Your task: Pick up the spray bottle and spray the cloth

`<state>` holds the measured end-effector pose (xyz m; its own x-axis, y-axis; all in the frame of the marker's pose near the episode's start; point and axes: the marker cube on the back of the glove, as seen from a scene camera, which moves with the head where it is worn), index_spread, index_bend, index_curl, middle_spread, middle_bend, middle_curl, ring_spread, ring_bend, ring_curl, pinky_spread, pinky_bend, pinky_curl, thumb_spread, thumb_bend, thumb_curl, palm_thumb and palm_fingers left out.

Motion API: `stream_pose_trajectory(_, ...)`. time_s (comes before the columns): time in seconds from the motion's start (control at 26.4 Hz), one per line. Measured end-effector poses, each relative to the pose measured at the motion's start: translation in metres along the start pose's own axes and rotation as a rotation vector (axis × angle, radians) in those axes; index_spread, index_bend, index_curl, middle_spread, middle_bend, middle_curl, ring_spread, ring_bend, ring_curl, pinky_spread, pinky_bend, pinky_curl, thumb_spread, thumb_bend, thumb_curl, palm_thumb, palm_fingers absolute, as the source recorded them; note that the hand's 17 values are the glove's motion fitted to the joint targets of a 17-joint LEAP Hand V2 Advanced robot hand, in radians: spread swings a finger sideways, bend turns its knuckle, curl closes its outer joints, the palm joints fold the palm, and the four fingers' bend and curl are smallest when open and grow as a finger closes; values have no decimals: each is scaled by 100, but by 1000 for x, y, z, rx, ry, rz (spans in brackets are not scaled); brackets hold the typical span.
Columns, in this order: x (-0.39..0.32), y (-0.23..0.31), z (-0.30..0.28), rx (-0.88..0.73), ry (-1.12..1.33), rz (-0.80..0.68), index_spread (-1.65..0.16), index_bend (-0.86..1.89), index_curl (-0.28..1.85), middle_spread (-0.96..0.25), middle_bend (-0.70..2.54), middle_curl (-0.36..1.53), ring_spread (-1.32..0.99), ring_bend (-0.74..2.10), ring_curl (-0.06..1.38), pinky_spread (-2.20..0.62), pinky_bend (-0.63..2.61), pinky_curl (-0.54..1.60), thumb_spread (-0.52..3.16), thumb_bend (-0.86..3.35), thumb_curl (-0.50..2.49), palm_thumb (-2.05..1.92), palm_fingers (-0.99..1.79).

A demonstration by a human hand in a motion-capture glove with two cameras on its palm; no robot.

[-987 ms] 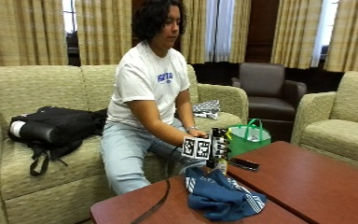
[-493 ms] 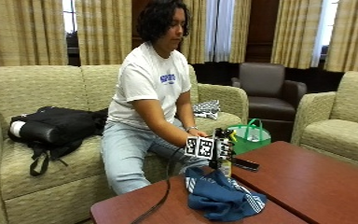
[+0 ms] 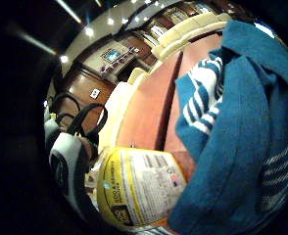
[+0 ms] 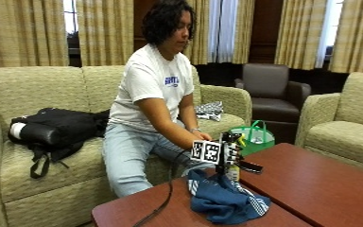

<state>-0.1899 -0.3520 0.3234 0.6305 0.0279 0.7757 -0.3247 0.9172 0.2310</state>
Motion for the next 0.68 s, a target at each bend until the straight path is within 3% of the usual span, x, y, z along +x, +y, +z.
stream_pose_trajectory(0.68, 7, -2, -5, -140, -66, 92, -26, 33, 56, -19, 60, 53, -19, 65, 47, -28, 46, 39, 38, -3, 88, 85, 131)
